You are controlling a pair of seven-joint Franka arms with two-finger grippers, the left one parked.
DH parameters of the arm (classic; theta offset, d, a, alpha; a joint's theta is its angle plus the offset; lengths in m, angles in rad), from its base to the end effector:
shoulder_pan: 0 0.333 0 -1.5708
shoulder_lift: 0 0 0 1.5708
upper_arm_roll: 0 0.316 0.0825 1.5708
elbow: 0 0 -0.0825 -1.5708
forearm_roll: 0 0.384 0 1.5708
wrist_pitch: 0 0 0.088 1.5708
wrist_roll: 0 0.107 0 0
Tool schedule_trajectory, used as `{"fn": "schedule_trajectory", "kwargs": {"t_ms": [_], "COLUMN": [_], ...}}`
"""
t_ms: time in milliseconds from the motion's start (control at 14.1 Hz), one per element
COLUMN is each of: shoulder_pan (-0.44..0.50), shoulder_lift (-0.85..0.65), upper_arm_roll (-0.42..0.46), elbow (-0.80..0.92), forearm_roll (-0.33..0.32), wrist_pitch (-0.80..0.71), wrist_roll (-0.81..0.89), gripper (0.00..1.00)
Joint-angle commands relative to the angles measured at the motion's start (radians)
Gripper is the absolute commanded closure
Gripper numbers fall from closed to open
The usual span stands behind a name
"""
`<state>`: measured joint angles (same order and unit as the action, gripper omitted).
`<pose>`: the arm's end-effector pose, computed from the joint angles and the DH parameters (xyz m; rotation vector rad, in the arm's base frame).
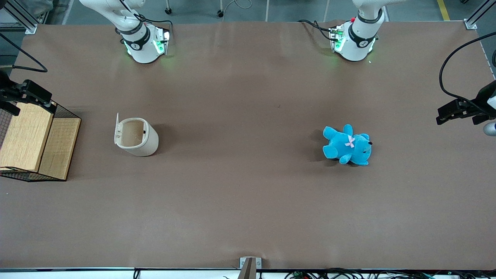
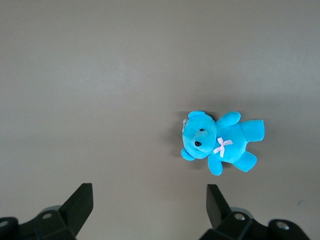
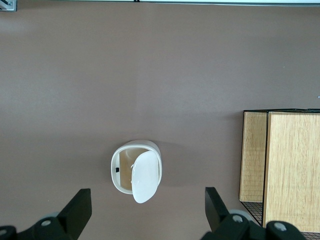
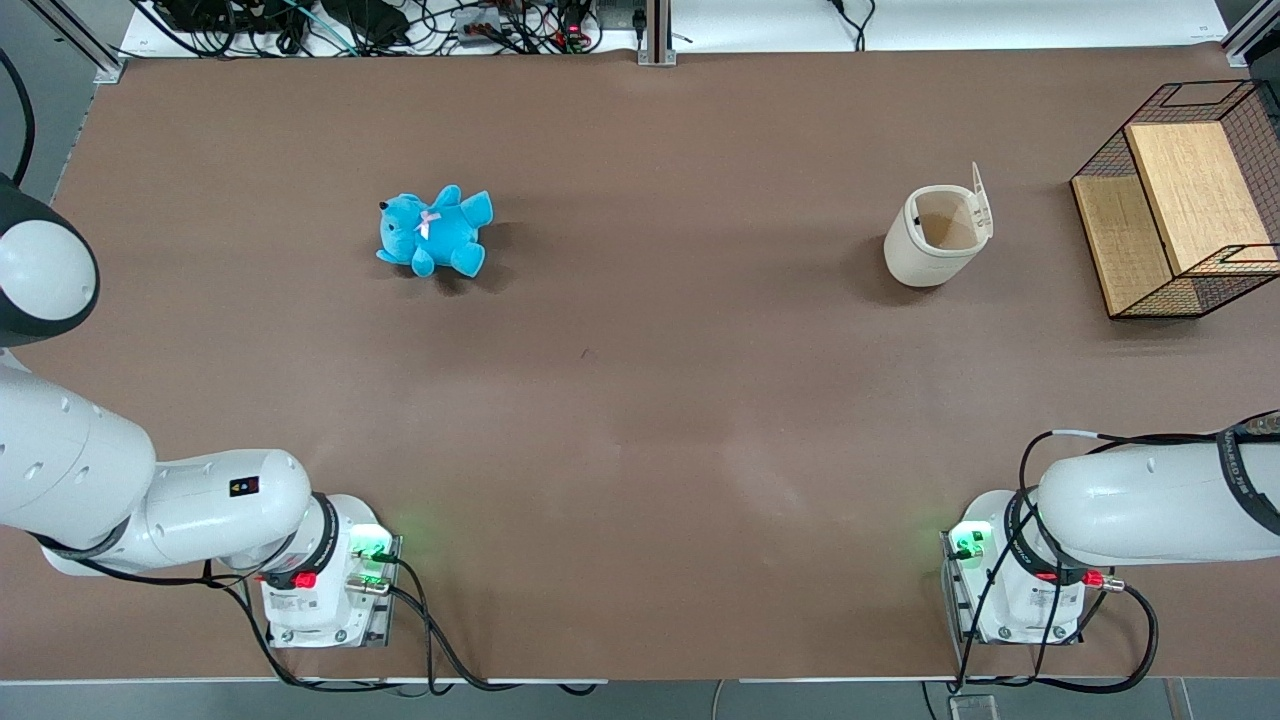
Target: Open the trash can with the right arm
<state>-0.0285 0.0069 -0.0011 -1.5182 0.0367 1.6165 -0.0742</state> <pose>0.5618 -0.0129 0.6499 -3.1055 -0.0693 -0.1448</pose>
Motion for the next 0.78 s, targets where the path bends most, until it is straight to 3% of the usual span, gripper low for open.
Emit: {"fn": "schedule_trajectory", "kwargs": {"t_ms": [0,707], "shoulder_pan": [0.068,0.076], "shoulder_lift": [-0.024,-0.024], "upper_arm_roll": [-0.063,-0.077], "elbow": [-0.022,-0.023], "forearm_roll": [-0.009,-0.009], "wrist_pitch": [0.008,0.005], "wrist_roll": [0.013,0.01], "gripper": [0.0,0.0]}}
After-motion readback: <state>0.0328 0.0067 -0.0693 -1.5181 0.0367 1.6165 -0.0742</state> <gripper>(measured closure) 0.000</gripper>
